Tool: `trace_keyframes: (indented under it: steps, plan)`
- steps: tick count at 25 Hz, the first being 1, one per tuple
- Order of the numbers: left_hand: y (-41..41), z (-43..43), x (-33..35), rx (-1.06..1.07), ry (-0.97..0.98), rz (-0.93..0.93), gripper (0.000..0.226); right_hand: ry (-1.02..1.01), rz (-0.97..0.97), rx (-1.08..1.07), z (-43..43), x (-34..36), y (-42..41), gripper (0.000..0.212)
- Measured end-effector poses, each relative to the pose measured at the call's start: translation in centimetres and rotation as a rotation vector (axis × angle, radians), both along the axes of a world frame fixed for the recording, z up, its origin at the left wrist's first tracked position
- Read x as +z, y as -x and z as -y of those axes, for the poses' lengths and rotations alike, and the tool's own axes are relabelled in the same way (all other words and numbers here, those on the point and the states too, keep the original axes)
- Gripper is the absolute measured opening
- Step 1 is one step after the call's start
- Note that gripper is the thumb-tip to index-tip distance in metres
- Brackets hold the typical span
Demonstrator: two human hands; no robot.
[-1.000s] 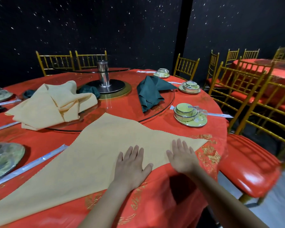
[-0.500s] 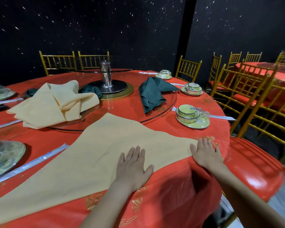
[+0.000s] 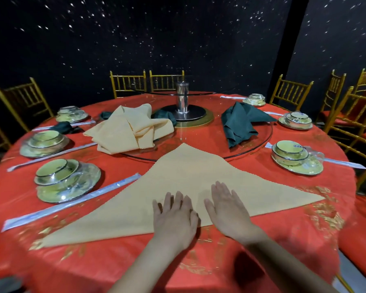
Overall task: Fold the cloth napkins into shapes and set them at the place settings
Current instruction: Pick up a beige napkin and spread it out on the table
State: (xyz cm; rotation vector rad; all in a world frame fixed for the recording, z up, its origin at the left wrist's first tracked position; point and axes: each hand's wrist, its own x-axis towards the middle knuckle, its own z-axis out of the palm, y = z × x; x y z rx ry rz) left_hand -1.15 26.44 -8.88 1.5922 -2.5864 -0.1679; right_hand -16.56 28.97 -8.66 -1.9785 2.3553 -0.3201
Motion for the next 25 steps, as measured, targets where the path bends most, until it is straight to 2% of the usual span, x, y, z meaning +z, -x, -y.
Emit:
trace_keyframes:
  steps: [2, 4, 7, 10, 12, 17, 20, 25]
  plan:
    - [-1.2, -0.1, -0.5, 0.038, -0.025, 0.02, 0.055, -0.006, -0.032, 0.058, 0.7, -1.0, -2.1, 0.088]
    - [-1.5, -0.4, -1.1, 0.044, -0.056, -0.005, 0.068, -0.036, -0.05, 0.066, 1.0, -1.8, -3.1, 0.099]
    - [-2.0, -0.2, -1.7, -0.002, -0.059, -0.029, 0.091, -0.059, -0.05, 0.049, 0.8, -2.1, -3.3, 0.085]
    - [-4.2, 0.7, -1.8, -0.049, -0.051, -0.008, 0.074, -0.065, -0.057, 0.045, 0.6, -1.9, -3.4, 0.07]
    - [-6.5, 1.4, -1.6, -0.067, -0.054, 0.023, 0.06, -0.066, -0.063, 0.046, 0.5, -1.8, -3.5, 0.067]
    - [-12.8, 2.6, -1.3, -0.039, -0.058, 0.054, 0.058, -0.065, -0.068, 0.044, 0.5, -1.8, -3.4, 0.067]
    - [-16.4, 2.9, -1.4, 0.002, -0.046, 0.068, 0.085, -0.071, -0.076, 0.043, 0.5, -1.8, -3.4, 0.068]
    - [-20.0, 2.9, -1.4, 0.055, -0.024, 0.074, 0.11, -0.083, -0.077, 0.034, 0.5, -1.8, -3.4, 0.067]
